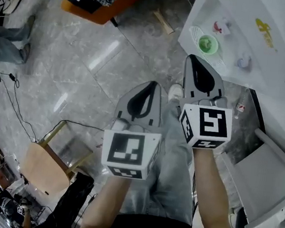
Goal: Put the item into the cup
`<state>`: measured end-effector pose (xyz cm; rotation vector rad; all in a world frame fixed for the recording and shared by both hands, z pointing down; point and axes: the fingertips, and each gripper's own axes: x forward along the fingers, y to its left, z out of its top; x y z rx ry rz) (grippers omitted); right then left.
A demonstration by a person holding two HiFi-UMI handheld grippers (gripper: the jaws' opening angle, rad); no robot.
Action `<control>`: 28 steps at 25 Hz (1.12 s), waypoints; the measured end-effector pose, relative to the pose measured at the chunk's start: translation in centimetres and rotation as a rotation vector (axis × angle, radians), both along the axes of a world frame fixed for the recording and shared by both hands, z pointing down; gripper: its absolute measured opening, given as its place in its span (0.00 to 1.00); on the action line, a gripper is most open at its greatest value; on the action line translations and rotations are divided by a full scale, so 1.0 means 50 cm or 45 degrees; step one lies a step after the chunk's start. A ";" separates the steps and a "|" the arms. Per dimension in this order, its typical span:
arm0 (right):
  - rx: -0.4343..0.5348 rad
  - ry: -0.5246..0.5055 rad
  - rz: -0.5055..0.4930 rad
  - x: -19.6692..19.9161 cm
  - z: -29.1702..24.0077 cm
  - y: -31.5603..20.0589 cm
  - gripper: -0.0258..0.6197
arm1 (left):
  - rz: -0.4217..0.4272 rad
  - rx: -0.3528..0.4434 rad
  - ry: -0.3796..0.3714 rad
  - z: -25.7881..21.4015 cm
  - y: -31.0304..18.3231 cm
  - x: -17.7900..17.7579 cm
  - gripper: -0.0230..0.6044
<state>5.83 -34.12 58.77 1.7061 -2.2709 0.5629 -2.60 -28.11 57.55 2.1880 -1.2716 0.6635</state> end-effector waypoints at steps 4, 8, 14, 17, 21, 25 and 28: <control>0.029 0.030 -0.120 -0.063 -0.088 0.046 0.06 | -0.035 0.046 -0.004 -0.070 0.028 -0.045 0.06; 0.090 0.043 -0.185 -0.098 -0.182 0.073 0.06 | -0.059 0.121 0.017 -0.145 0.031 -0.069 0.06; 0.120 0.030 -0.203 -0.104 -0.310 0.115 0.06 | -0.064 0.184 0.047 -0.256 0.050 -0.069 0.06; 0.146 0.030 -0.206 -0.089 -0.387 0.129 0.06 | -0.058 0.254 0.044 -0.322 0.054 -0.065 0.06; 0.188 0.053 -0.176 -0.062 -0.496 0.152 0.06 | -0.062 0.296 0.059 -0.402 0.069 -0.065 0.06; 0.227 0.065 -0.122 -0.037 -0.581 0.178 0.06 | -0.020 0.394 0.099 -0.495 0.080 -0.045 0.06; 0.237 0.065 -0.077 -0.030 -0.627 0.196 0.06 | 0.029 0.438 0.135 -0.545 0.093 -0.029 0.06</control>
